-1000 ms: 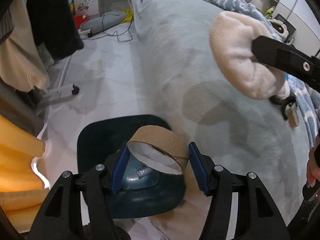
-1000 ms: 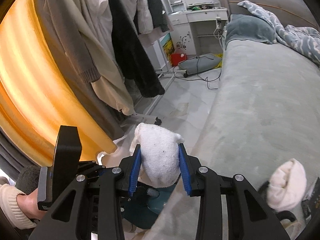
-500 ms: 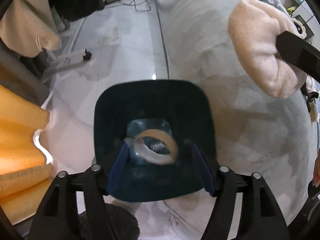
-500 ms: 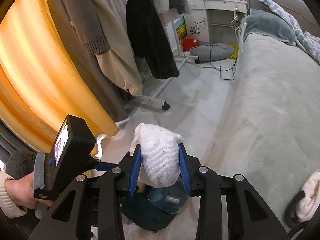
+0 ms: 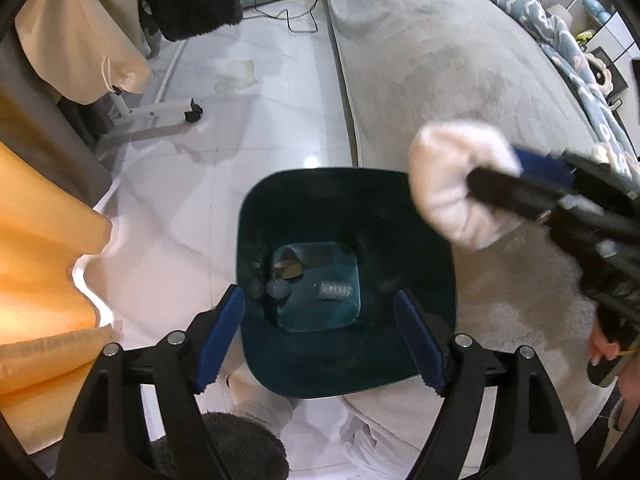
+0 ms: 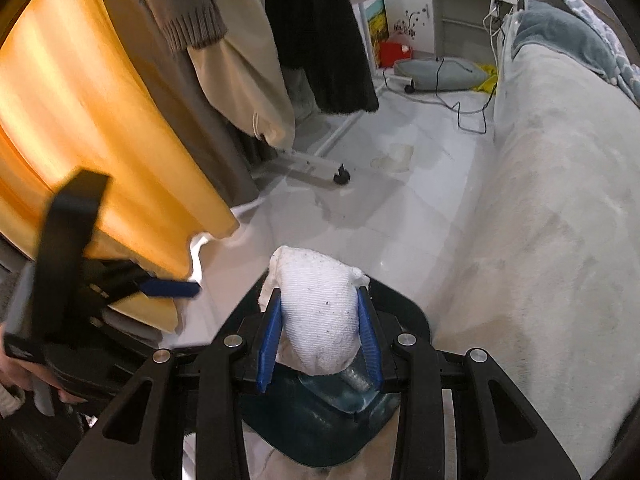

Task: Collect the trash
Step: 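Open the left tool to drop the brown tape roll into the bin, then open the right tool to drop the white tissue ball into the bin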

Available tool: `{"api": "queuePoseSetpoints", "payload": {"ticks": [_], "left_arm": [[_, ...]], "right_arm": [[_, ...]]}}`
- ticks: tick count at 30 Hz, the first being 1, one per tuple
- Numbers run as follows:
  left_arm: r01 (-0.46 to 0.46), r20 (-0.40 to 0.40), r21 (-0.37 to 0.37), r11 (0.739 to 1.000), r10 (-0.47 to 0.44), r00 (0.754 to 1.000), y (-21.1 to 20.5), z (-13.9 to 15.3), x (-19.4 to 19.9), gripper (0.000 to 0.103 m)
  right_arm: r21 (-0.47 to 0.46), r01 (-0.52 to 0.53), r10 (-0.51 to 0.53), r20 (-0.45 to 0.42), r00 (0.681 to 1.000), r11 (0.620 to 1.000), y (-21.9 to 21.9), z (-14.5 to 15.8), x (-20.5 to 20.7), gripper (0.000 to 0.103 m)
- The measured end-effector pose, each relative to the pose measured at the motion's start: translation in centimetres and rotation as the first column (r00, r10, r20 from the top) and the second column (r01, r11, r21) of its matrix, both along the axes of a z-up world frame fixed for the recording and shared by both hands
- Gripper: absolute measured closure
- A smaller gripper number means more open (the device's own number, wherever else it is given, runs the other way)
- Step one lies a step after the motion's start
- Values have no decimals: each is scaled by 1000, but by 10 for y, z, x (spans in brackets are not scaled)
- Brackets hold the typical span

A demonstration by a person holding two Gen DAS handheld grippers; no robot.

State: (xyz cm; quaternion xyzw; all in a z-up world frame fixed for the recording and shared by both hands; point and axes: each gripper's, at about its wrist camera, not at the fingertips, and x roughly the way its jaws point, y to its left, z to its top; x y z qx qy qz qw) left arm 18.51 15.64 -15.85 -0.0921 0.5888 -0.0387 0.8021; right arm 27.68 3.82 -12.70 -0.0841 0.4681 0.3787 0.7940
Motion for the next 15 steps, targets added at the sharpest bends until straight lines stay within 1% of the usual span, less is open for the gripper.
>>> {"api": "queuePoseSetpoints", "payload": {"ticks": [4, 7, 11, 15], "left_arm": [[-8, 49, -12, 1000, 8, 999, 8, 13, -3, 23], [-4, 106, -13, 1000, 6, 994, 12, 25, -5, 22], [4, 175, -9, 1000, -2, 984, 15, 39, -7, 22], [5, 225, -12, 1000, -2, 974, 17, 49, -10, 22]], "right_arm": [[-40, -3, 2, -26, 1000, 999, 6, -13, 2, 66], [-62, -11, 8, -48, 999, 998, 13, -22, 2, 66], [-103, -38, 30, -73, 997, 994, 20, -35, -2, 66], [-126, -59, 49, -86, 995, 990, 26, -43, -8, 66]]}}
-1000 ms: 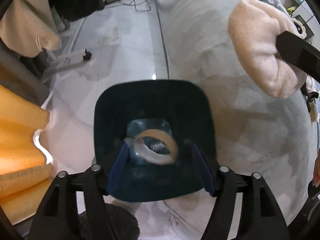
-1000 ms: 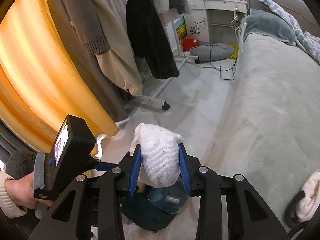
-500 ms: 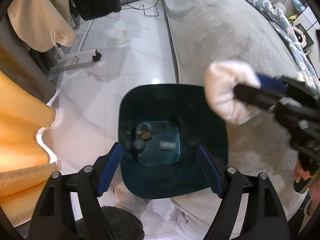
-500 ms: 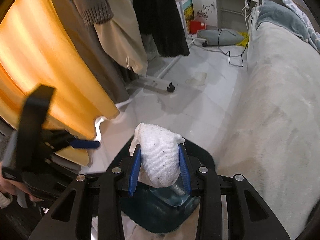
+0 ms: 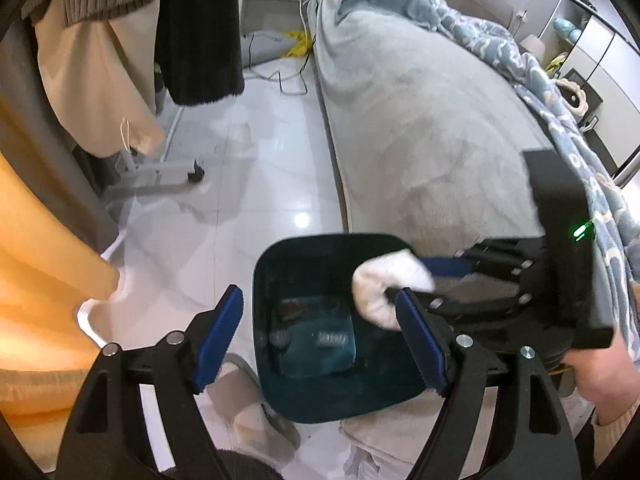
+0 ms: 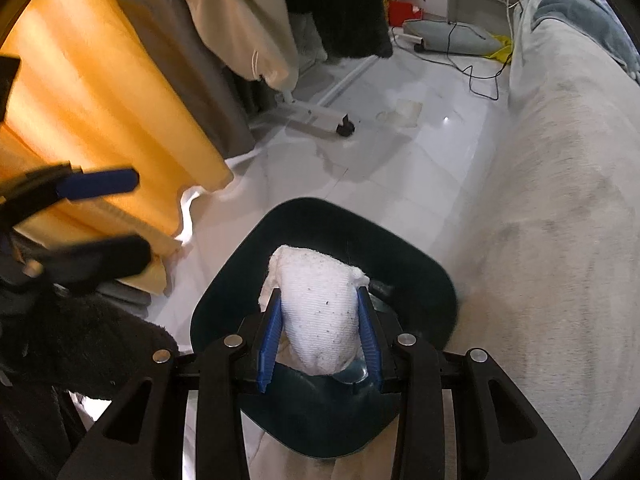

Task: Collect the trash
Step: 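Open the right tool to drop the white tissue ball into the bin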

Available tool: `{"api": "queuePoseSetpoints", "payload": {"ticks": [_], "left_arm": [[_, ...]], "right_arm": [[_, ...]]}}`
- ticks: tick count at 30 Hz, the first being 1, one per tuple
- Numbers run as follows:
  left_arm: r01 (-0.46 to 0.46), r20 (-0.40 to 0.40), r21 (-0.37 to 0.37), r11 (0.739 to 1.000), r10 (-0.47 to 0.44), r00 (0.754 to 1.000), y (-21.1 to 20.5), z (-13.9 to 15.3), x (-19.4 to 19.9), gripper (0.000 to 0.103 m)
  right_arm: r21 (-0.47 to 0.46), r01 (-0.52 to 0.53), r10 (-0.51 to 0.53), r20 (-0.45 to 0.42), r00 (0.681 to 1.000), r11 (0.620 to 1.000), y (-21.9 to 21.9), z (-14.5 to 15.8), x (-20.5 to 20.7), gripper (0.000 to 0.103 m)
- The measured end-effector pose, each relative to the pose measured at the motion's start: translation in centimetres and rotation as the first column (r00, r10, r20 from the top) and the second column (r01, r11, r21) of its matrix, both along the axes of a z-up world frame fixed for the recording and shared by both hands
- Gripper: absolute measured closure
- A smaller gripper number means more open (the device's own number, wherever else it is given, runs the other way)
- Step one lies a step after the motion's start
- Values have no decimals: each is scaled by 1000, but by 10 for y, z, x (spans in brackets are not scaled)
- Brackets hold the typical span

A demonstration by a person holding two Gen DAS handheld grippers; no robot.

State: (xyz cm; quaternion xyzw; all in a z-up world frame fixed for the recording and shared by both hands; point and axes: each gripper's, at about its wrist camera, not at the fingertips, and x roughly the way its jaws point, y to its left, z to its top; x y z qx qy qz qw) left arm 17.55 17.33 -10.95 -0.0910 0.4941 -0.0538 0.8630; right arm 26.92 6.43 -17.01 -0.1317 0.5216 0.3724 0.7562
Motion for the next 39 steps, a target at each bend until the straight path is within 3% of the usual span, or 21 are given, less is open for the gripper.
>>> {"api": "queuePoseSetpoints", "payload": {"ticks": [21, 28, 31, 33, 39], "left_arm": [[32, 236, 36, 999, -39, 971, -11, 49, -17, 27], [17, 335, 22, 1000, -23, 942, -8, 68, -25, 29], [14, 369, 8, 1000, -16, 929, -10, 74, -27, 29], [8, 391, 14, 1000, -13, 920, -12, 80, -28, 29], [5, 487, 31, 1000, -19, 873, -22, 99, -37, 29]], "right_arm": [[-89, -52, 47, -59, 997, 995, 10, -24, -11, 66], [-111, -66, 59, -68, 996, 992, 13, -27, -15, 61], [-112, -71, 65, -61, 996, 991, 13, -26, -18, 49], [-101, -76, 71, -55, 996, 992, 13, -23, -20, 47], [-54, -97, 95, -38, 995, 994, 13, -9, -27, 39]]}}
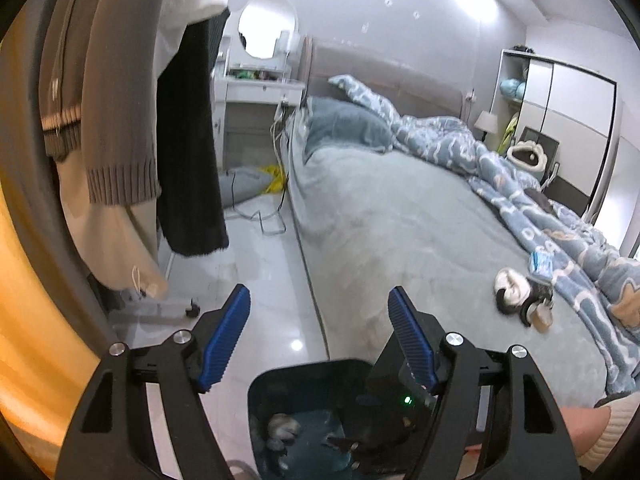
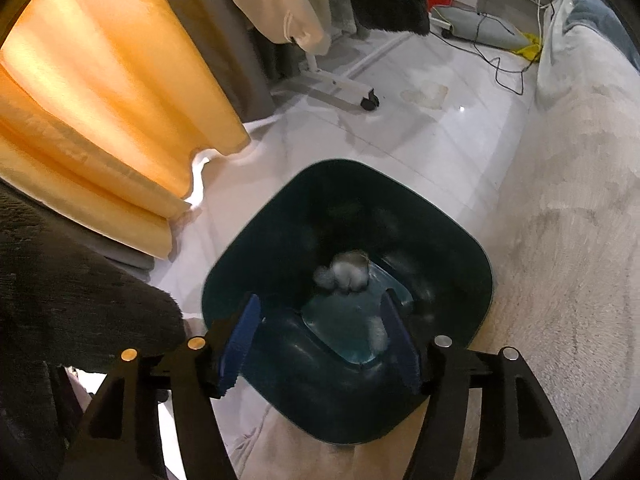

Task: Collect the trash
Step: 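Open the right tool to drop the white tissue ball into the bin, then move both tools back over the bed toward the remaining trash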

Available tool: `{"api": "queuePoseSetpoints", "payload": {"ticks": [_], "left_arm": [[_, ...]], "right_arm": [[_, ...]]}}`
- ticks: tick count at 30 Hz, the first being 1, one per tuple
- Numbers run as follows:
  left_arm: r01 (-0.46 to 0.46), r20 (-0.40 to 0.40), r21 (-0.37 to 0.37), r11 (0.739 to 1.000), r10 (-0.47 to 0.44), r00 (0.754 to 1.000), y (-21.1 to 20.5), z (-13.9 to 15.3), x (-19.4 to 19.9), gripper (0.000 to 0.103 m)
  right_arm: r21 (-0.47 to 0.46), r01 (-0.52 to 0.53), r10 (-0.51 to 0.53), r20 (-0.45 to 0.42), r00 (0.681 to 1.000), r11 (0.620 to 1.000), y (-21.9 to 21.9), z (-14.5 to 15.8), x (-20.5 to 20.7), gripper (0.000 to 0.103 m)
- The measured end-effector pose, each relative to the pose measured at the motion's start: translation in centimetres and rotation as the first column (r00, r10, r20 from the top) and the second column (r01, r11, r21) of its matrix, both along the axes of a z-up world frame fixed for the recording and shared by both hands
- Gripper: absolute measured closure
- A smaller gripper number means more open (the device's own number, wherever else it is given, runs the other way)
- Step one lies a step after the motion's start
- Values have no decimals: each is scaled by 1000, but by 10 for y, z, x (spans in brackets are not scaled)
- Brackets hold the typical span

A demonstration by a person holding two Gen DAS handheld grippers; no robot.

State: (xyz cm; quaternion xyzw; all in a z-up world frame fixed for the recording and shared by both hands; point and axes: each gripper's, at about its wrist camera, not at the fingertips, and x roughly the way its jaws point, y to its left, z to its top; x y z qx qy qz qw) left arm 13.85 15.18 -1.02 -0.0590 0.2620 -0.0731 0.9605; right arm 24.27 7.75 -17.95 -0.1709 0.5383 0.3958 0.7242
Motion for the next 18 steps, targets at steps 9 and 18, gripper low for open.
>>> {"api": "queuePoseSetpoints", "payload": {"ticks": [9, 18], "left_arm": [[-16, 67, 17, 1000, 15, 998, -24, 14, 0, 28], [-8, 99, 26, 1000, 6, 995, -62, 21, 3, 26]], "right_arm": [[82, 26, -32, 80, 996, 996, -22, 36, 2, 37], [157, 98, -126, 176, 976, 983, -72, 72, 6, 35]]}}
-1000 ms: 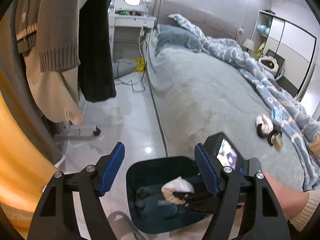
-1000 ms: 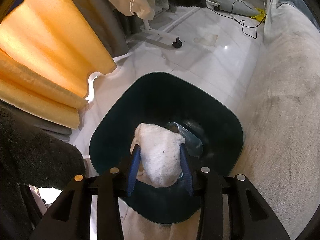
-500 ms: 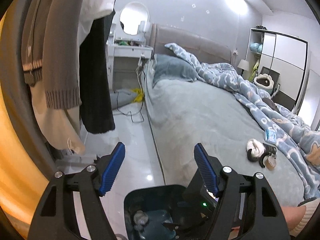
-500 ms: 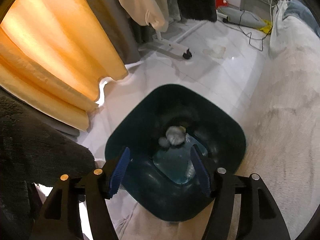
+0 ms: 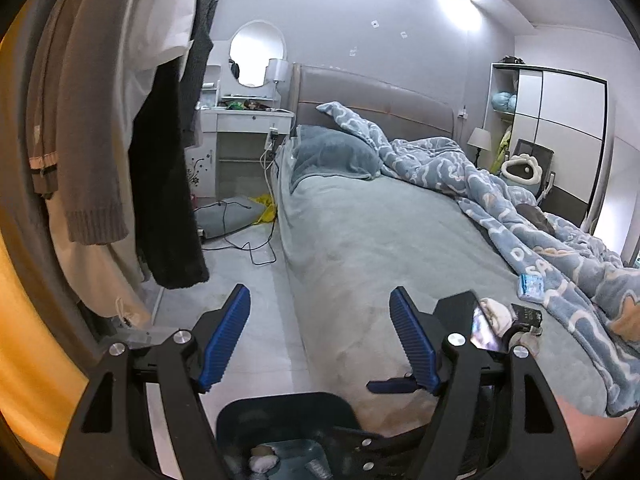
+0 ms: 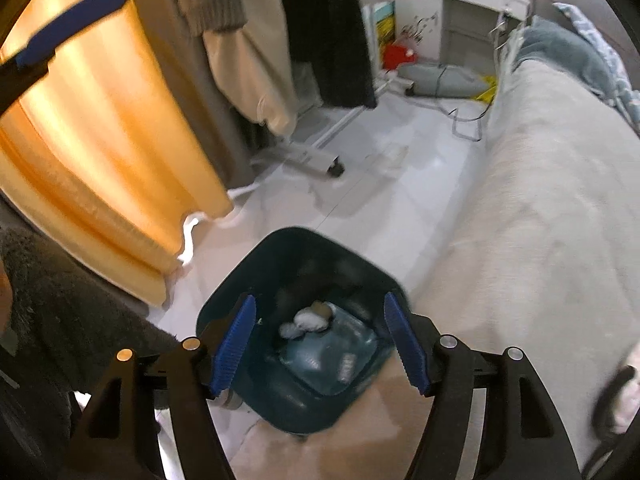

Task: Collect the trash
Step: 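Move both tools back over the bed toward the remaining trash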

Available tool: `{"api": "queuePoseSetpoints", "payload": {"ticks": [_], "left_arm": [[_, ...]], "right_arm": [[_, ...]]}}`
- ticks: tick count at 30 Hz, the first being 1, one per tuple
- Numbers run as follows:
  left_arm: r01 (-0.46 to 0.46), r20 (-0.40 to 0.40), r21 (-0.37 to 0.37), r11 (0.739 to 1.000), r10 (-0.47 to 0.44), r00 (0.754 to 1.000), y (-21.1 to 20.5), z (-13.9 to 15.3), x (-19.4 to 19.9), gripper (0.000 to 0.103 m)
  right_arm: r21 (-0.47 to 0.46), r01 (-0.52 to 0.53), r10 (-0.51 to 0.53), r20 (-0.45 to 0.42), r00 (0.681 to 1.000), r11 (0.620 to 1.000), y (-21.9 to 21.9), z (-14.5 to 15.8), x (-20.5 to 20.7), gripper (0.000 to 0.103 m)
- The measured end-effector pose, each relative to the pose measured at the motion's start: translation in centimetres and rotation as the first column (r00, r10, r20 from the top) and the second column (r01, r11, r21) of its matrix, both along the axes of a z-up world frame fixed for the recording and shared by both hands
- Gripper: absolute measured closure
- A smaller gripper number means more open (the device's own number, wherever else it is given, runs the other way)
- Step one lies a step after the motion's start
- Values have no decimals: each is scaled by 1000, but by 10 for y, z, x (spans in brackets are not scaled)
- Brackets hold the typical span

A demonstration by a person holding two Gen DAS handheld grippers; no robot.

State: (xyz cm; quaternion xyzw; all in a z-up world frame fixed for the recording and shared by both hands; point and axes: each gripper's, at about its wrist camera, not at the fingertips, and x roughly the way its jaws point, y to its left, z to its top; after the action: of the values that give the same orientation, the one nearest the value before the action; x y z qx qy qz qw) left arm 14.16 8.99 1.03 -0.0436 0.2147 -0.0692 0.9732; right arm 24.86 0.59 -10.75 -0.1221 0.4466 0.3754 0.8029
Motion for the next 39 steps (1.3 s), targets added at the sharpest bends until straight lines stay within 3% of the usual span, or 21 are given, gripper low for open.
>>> {"api": "queuePoseSetpoints", "payload": {"ticks": [16, 25, 39], "left_arm": [[33, -32, -24, 999, -34, 999, -56, -9, 17, 25], [128, -57, -8, 992, -128, 990, -101, -17, 20, 25], [225, -105, 44, 973, -220, 970, -165, -36, 24, 25]], "right_arm": [[50, 197, -202, 114, 973, 979, -105, 40, 5, 33], [75, 319, -327, 155, 932, 945, -172, 50, 4, 30], [103, 463, -474, 150, 868, 880, -265, 50, 10, 29]]}}
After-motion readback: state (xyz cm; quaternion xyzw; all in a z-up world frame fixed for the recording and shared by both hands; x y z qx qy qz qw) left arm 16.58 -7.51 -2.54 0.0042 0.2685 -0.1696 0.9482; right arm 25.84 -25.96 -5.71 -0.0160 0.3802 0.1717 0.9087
